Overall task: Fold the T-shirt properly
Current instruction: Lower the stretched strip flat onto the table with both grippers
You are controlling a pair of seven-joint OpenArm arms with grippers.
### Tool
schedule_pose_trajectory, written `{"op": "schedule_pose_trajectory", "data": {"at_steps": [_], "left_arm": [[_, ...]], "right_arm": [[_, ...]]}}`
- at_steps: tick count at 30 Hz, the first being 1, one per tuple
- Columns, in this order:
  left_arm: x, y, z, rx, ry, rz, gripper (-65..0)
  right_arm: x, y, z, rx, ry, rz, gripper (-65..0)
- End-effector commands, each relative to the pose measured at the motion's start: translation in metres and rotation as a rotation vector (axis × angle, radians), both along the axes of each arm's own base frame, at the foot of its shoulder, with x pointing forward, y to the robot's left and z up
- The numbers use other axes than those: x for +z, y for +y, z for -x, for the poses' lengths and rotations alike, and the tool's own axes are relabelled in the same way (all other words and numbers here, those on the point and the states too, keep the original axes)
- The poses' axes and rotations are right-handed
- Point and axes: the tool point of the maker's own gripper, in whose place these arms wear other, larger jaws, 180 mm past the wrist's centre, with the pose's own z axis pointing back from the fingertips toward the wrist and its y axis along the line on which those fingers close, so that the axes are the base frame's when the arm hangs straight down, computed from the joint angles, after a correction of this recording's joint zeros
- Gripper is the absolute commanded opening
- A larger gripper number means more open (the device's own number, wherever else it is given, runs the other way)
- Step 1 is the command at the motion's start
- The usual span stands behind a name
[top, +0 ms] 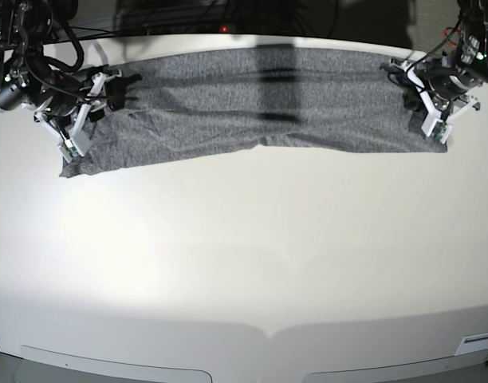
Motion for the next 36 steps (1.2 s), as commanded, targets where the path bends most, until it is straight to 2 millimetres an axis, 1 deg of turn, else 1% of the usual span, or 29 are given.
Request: {"op": "schedule_pose_trajectory", "data": {"at_steps": [1,3,6,8,11,13,14,17,22,24,28,30,31,33,36], "left_arm": [[0.007,0.005,-0.007,0.002,-0.025,-0.016,-52.8],[0.007,0.005,-0.008,0.002,-0.029,-0.016,-48.1],[0.008,0.005,-0.01,0.002,-0.032,-0.016,-43.7],[0.009,0.005,-0.012,0.002,-0.039,-0.015,-43.0],[0.012,0.005,-0.016,0.002,-0.053,-0.013,-43.0],[0.013,0.003,-0.018,0.006,-0.058,0.003,-43.0],[0.013,0.001,-0.018,0.008,-0.059,0.016,-43.0],[0.013,-0.004,-0.018,0.015,-0.059,0.038,-43.0],[0.012,-0.016,-0.019,0.028,-0.075,0.076,-43.0],[0.015,-0.021,-0.024,0.035,-0.111,0.096,-43.0],[0.022,-0.029,-0.04,0.047,-0.16,0.125,-43.0],[0.022,-0.026,-0.049,0.049,-0.171,0.109,-43.0],[0.019,-0.023,-0.051,0.052,-0.167,0.093,-43.1],[0.007,-0.015,-0.051,0.067,-0.136,0.071,-43.1],[-0.023,-0.001,-0.046,0.112,-0.06,0.068,-43.0]], "right_arm": [[0.008,-0.002,-0.007,0.01,-0.035,0.005,-31.3],[0.01,-0.003,-0.009,0.008,-0.049,0.005,-29.4],[0.016,0.001,-0.018,0.001,-0.106,-0.021,-29.4],[0.024,0.006,-0.029,-0.004,-0.163,-0.062,-29.4],[0.039,0.025,-0.039,-0.007,-0.206,-0.185,-29.4],[0.038,0.035,-0.04,-0.016,-0.207,-0.223,-29.4],[0.034,0.039,-0.04,-0.026,-0.2,-0.23,-29.4],[0.011,0.043,-0.034,-0.065,-0.152,-0.219,-29.4],[-0.03,0.041,-0.023,-0.121,-0.048,-0.207,-29.4],[-0.042,0.036,-0.024,-0.143,-0.024,-0.208,-29.4],[-0.067,0.023,-0.037,-0.213,-0.001,-0.214,-29.4],[-0.08,0.016,-0.04,-0.24,0.037,-0.211,-29.4],[-0.086,0.015,-0.042,-0.255,0.053,-0.219,-29.4],[-0.094,0.012,-0.044,-0.274,0.079,-0.224,-29.4],[-0.098,0.009,-0.052,-0.29,0.085,-0.226,-29.4]]}}
